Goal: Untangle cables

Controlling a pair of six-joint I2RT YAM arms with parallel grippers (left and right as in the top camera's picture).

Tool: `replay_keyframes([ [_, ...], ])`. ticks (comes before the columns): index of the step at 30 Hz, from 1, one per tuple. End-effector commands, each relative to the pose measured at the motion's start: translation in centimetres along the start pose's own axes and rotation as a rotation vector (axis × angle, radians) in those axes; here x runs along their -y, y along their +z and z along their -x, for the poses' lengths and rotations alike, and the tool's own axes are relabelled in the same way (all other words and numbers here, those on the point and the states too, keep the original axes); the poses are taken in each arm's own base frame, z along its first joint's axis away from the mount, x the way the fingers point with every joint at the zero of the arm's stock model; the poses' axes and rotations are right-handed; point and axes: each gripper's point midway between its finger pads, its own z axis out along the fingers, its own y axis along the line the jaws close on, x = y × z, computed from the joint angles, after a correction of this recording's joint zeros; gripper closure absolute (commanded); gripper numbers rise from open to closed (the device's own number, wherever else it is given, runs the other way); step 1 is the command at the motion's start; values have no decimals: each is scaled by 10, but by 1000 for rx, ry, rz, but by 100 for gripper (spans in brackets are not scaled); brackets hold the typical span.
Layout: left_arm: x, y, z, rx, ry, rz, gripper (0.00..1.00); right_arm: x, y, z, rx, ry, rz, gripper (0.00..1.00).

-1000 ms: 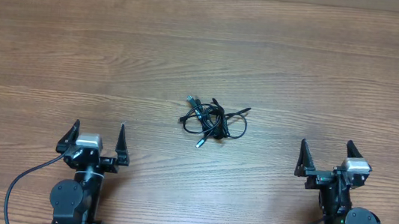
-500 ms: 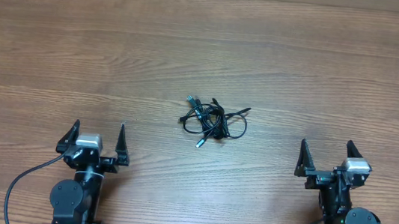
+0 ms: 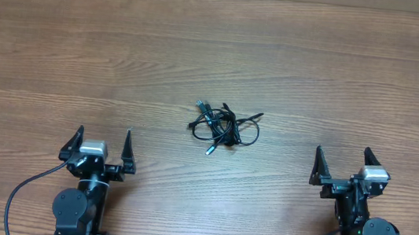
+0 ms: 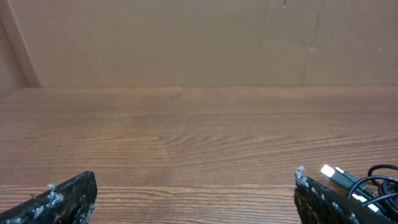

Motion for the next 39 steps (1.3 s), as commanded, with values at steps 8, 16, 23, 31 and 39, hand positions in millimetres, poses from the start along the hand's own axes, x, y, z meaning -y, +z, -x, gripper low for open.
replay_keyframes([
  [8,-3,0,0,3,19,15,0,0,0,-2,2,-2,-1,0],
  [16,-3,0,0,3,17,13,0,0,0,-2,2,-2,-1,0],
  [23,11,-1,1,0,-220,-69,0,0,0,-2,2,-2,-1,0],
  [31,36,-7,6,-38,-300,-210,0,0,0,-2,2,-2,-1,0],
  [39,37,-22,21,-118,-260,-202,0,0,0,-2,2,-2,-1,0],
])
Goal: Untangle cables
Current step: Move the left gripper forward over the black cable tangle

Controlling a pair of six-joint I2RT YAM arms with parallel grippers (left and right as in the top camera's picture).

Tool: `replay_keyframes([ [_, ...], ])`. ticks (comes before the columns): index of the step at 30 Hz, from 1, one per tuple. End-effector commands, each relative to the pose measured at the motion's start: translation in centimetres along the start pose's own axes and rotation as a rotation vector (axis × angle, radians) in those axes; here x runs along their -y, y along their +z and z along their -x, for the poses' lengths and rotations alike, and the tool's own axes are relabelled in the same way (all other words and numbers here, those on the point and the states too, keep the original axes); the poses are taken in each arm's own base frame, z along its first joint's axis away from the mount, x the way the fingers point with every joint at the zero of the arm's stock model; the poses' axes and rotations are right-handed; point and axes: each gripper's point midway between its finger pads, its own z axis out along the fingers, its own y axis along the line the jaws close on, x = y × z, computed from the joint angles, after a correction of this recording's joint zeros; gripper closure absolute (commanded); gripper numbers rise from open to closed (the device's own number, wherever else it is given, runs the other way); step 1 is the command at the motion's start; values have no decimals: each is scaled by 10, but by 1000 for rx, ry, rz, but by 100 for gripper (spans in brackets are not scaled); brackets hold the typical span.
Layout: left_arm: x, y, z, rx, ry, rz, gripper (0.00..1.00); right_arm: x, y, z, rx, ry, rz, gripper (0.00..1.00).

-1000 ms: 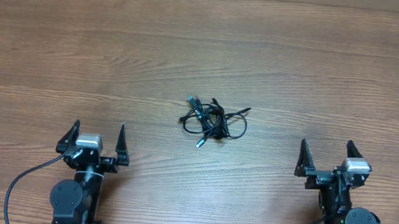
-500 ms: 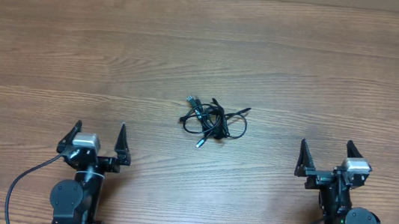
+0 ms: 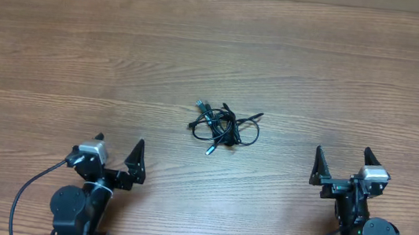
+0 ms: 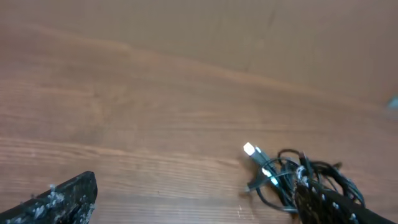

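A knot of thin black cables [image 3: 223,125] with small connector plugs lies on the wooden table [image 3: 217,47] near its middle. In the left wrist view the same tangle of cables [image 4: 298,177] sits ahead and to the right, partly behind my right fingertip [image 4: 329,202]. My left gripper [image 3: 115,160] is open at the near left, turned toward the cables, nothing between its fingers. My right gripper [image 3: 340,166] stands open at the near right, well apart from the cables.
A pale wall or board [image 4: 249,31] runs along the table's far edge. Each arm's black supply cable [image 3: 22,195] trails off the near edge.
My left gripper has turned and shifted to the right toward the cable knot, which now shows more fully in its wrist view. The right arm and the cables have not moved.
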Motion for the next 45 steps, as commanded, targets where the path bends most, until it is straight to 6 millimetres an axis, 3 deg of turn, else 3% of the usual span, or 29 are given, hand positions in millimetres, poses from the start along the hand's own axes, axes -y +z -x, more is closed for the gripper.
replay_keyframes([
  [1,15,-12,27,20,29,-31,0,0,0,-2,3,-2,-1,0],
  [13,40,-30,85,-150,37,-19,1,0,0,-2,3,-2,-1,0],
  [26,48,-5,120,-470,5,3,0,0,0,-2,3,-2,-1,0],
  [31,49,10,117,-567,9,-3,0,0,0,-2,3,-2,-1,0],
  [37,76,41,104,-663,145,-119,0,0,0,-2,3,-2,-1,0],
  [41,101,62,79,-751,288,-236,0,0,0,-2,3,-2,-1,0],
  [45,112,83,42,-858,365,-288,0,0,0,-2,3,-2,-1,0],
])
